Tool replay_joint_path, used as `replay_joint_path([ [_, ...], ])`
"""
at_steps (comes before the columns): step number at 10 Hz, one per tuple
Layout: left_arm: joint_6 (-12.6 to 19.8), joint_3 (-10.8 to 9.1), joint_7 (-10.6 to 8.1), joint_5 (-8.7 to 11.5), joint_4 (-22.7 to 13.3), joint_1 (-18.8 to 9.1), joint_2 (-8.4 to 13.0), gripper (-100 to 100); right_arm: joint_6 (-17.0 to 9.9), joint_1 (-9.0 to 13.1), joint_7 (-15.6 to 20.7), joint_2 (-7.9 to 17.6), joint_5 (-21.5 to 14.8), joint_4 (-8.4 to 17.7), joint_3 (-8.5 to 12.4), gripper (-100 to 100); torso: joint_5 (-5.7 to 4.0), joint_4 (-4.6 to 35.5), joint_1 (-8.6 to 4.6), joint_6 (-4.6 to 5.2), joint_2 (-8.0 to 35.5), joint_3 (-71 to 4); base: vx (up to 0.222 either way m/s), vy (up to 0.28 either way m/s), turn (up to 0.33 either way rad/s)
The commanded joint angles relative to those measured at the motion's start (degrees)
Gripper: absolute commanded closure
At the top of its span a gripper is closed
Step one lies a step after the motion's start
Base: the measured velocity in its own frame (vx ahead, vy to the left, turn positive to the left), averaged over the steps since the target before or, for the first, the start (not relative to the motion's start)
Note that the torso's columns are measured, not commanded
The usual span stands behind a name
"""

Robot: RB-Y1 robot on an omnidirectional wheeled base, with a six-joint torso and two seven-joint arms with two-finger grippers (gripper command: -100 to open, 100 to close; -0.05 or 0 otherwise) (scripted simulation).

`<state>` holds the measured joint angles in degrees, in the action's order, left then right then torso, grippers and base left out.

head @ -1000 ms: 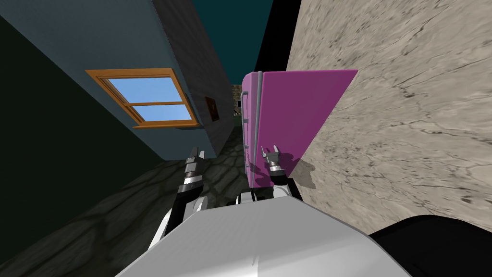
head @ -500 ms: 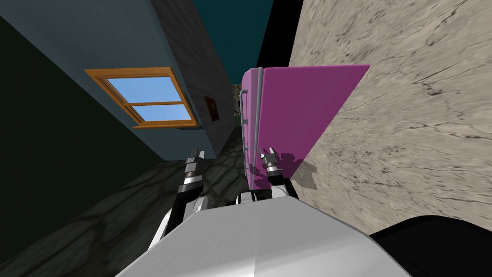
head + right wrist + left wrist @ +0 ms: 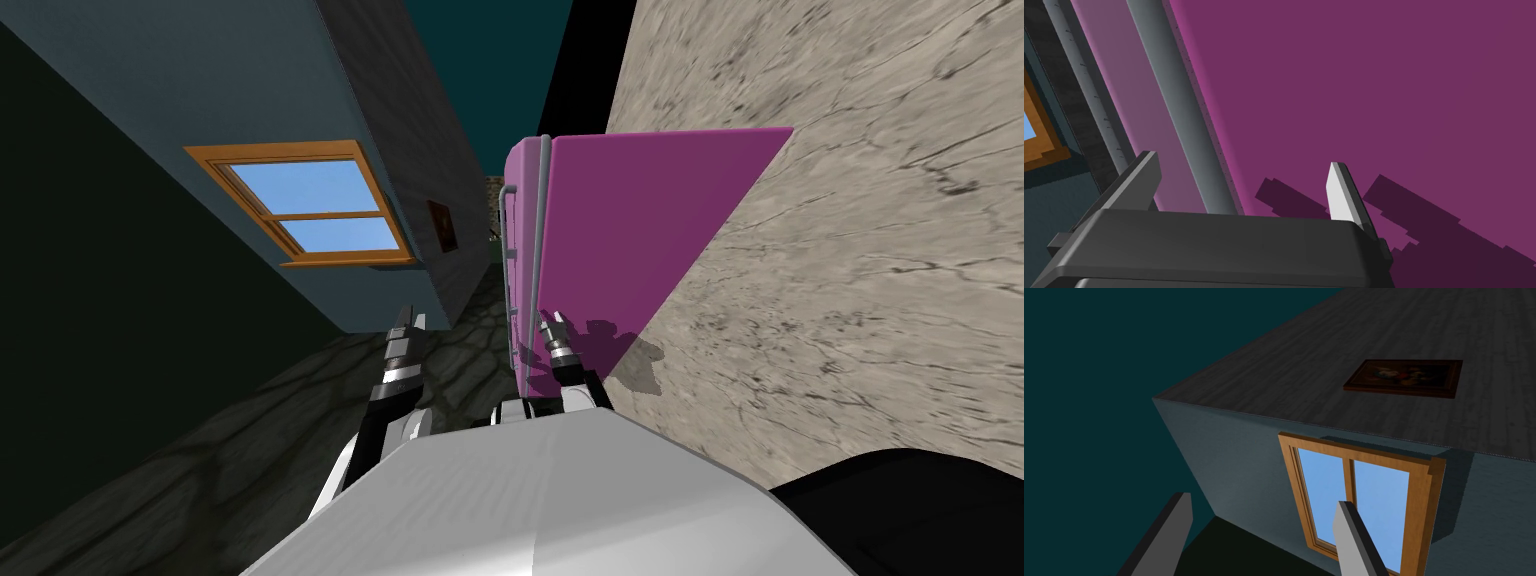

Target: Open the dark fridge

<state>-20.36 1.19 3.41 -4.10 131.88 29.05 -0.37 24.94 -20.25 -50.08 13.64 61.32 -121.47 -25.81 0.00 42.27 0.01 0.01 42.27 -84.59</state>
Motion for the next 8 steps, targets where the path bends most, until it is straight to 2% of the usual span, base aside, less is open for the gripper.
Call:
replay_joint_path([
  [1,0.00,0.00,0.00,0.00,0.00,0.00,0.00,0,0.33,0.72,-3.84,-0.36,4.67,1.37,-1.46,-100,0.00,0.02,-0.01,-0.01,0.04,0.03,0.040,-0.015,0.026],
  [2,0.00,0.00,0.00,0.00,0.00,-0.01,0.00,0,0.33,0.72,-3.90,-0.36,5.64,1.37,-1.46,-100,-0.04,-0.09,0.01,-0.14,-0.13,-0.05,0.021,-0.009,0.018],
  [7,0.00,0.00,0.00,0.00,0.00,-0.01,0.00,0,1.62,2.03,-10.79,-1.59,13.92,4.19,-3.76,-100,-0.10,-0.54,0.18,-0.44,-1.10,-0.63,0.017,-0.002,0.028],
  [8,0.00,0.00,0.00,0.00,0.00,-0.01,0.00,0,1.62,2.03,-10.79,-1.59,14.83,4.19,-3.76,-100,-0.12,-0.70,0.31,-0.67,-1.42,-0.78,0.014,0.003,0.043],
])
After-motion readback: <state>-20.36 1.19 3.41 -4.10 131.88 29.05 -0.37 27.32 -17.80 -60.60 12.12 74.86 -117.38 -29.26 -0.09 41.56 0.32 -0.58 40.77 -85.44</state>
